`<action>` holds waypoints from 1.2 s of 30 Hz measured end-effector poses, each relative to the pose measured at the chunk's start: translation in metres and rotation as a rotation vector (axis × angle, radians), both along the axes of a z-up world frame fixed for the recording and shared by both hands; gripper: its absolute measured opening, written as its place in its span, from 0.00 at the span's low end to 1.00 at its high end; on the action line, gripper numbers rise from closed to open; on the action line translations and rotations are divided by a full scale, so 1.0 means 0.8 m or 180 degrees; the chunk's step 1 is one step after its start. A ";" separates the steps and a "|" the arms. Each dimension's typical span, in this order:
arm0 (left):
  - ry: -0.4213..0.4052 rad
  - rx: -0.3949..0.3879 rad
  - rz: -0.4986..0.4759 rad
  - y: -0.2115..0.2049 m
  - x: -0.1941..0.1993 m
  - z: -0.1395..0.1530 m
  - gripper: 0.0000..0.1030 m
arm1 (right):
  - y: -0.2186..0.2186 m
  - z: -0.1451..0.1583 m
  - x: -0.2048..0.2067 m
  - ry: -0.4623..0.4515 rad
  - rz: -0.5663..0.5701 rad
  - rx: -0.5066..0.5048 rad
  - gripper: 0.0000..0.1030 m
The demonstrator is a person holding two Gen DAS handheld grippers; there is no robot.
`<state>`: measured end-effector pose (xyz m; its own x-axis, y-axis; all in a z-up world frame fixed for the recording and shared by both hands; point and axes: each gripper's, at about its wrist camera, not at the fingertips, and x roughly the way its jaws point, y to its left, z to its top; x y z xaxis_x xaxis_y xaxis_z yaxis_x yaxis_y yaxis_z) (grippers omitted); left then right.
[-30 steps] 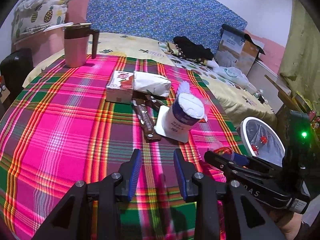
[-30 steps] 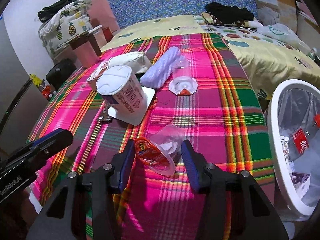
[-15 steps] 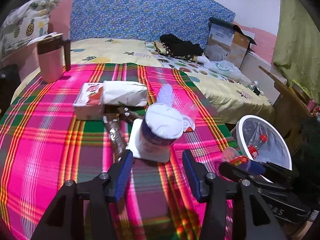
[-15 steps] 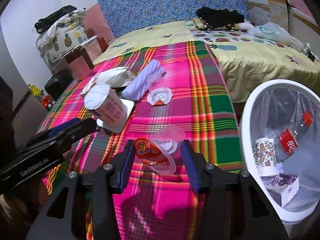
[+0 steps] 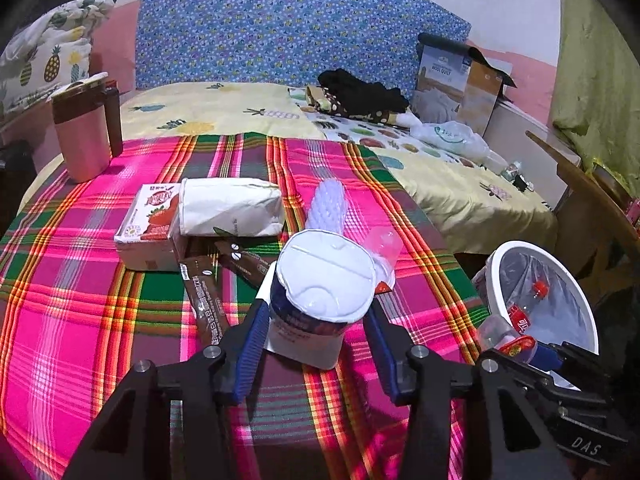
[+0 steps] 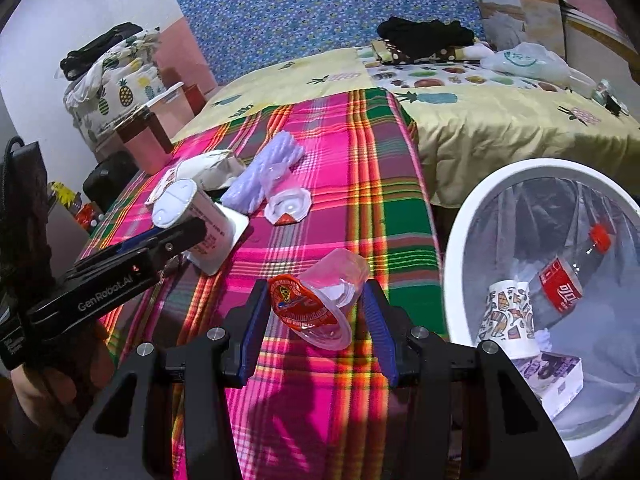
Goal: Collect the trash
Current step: 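Grasp the clear red-label jelly cup with the right tool while the left grasps the white yogurt cup, then carry the jelly cup and yogurt cup over the bin with both tools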
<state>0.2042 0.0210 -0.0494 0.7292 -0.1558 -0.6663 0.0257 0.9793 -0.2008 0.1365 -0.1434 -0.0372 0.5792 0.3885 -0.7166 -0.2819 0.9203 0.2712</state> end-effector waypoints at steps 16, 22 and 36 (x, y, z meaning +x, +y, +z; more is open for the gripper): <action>-0.0254 -0.0090 0.0115 0.022 -0.060 0.053 0.46 | -0.013 0.017 -0.018 -0.0141 -0.0022 0.0042 0.47; -0.0242 -0.0089 0.0080 0.013 -0.080 0.055 0.46 | -0.020 0.025 -0.030 -0.0204 -0.0049 0.0027 0.47; -0.0233 -0.0134 -0.0261 -0.042 -0.101 0.059 0.46 | -0.049 0.034 -0.050 -0.0277 -0.0241 -0.0041 0.47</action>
